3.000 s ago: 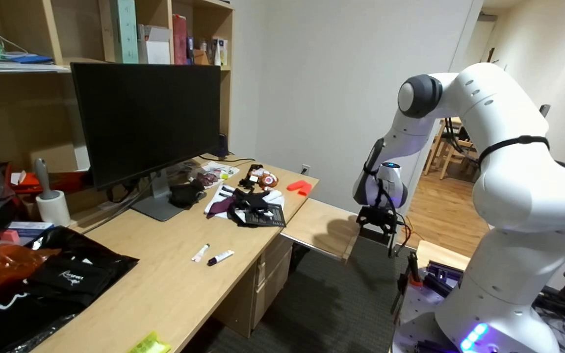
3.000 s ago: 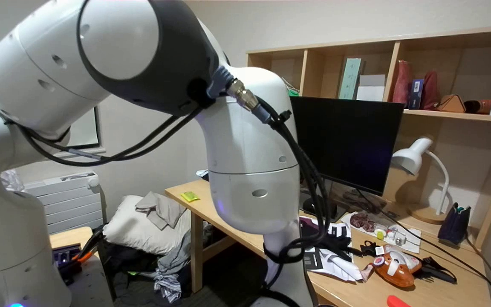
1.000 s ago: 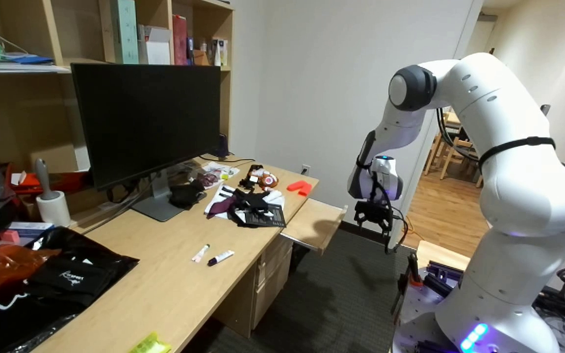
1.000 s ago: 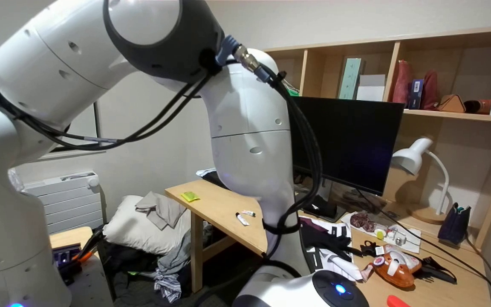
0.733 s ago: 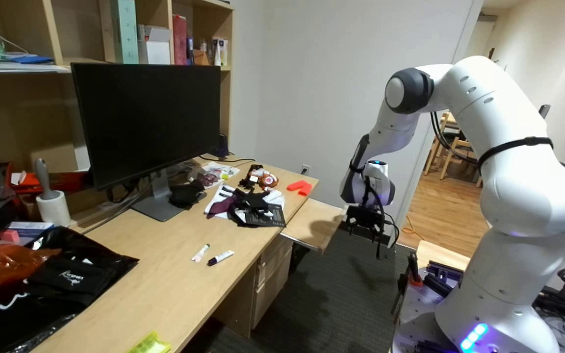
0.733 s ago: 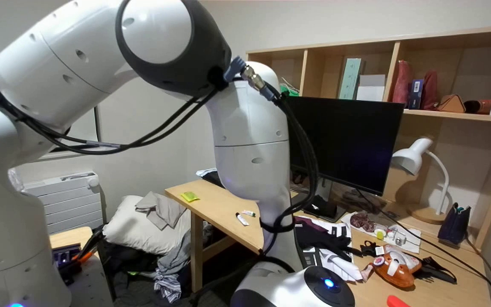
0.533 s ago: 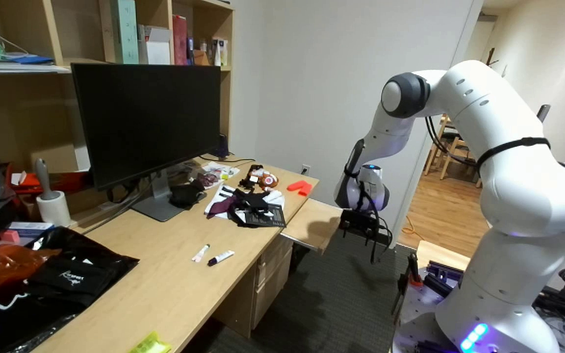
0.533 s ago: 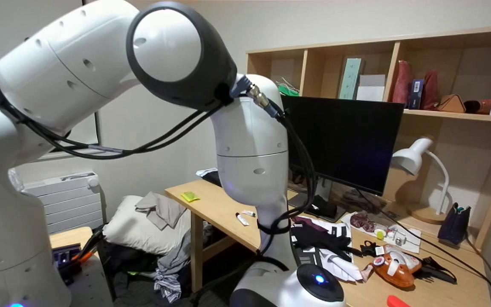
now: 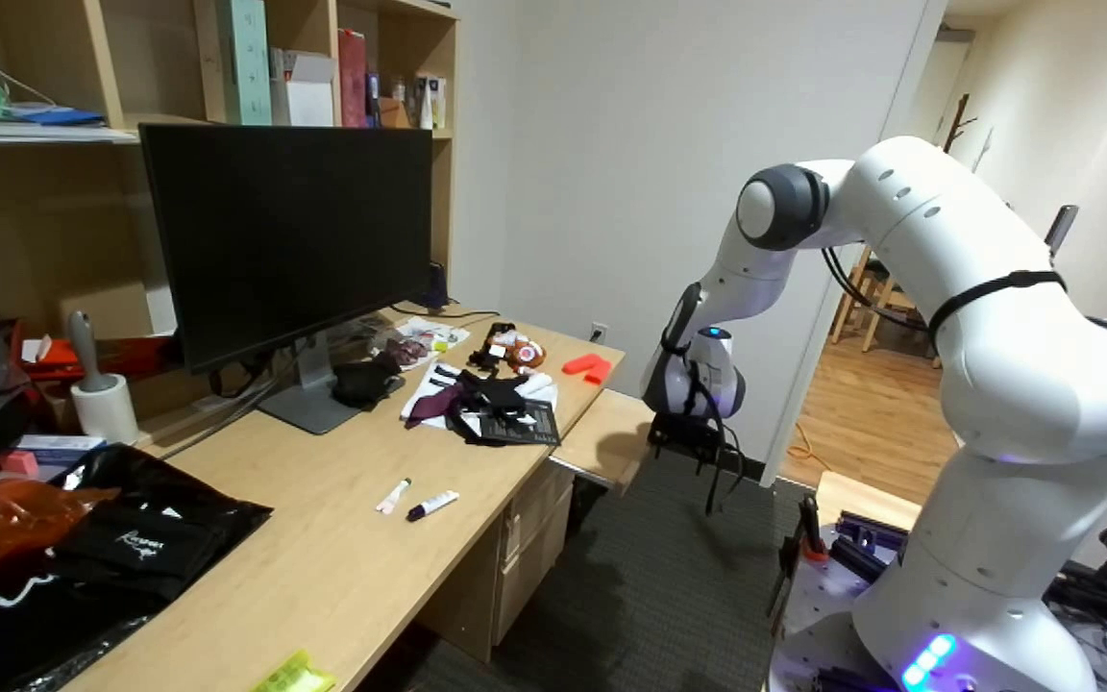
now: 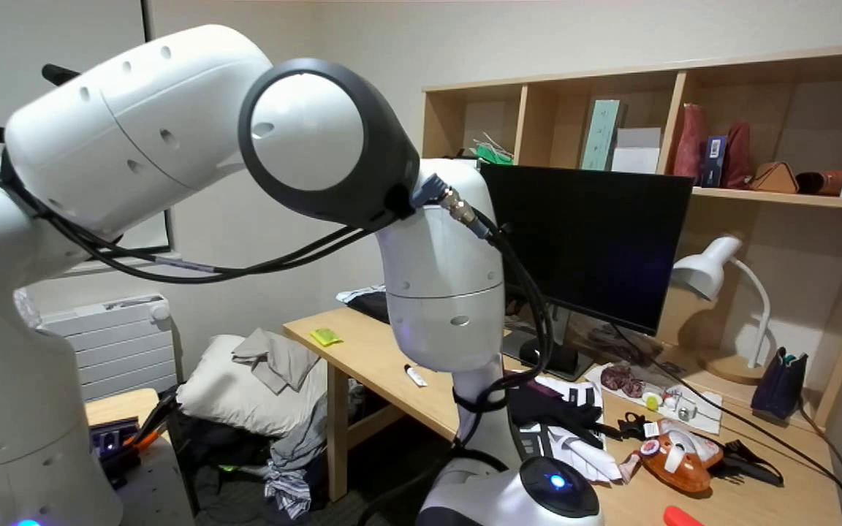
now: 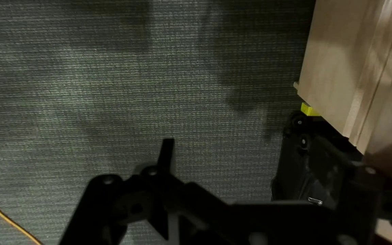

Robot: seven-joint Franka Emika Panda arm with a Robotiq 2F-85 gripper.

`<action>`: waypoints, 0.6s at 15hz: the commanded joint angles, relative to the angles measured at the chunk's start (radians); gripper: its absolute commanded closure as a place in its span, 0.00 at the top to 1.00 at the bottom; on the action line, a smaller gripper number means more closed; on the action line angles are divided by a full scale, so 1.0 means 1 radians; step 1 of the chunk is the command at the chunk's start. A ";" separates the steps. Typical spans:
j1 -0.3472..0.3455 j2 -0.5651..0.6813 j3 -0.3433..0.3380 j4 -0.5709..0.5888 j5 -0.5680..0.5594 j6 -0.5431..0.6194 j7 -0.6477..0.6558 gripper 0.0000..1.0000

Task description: Close the first top drawer

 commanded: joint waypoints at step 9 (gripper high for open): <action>0.031 0.062 -0.032 0.194 0.040 -0.128 0.080 1.00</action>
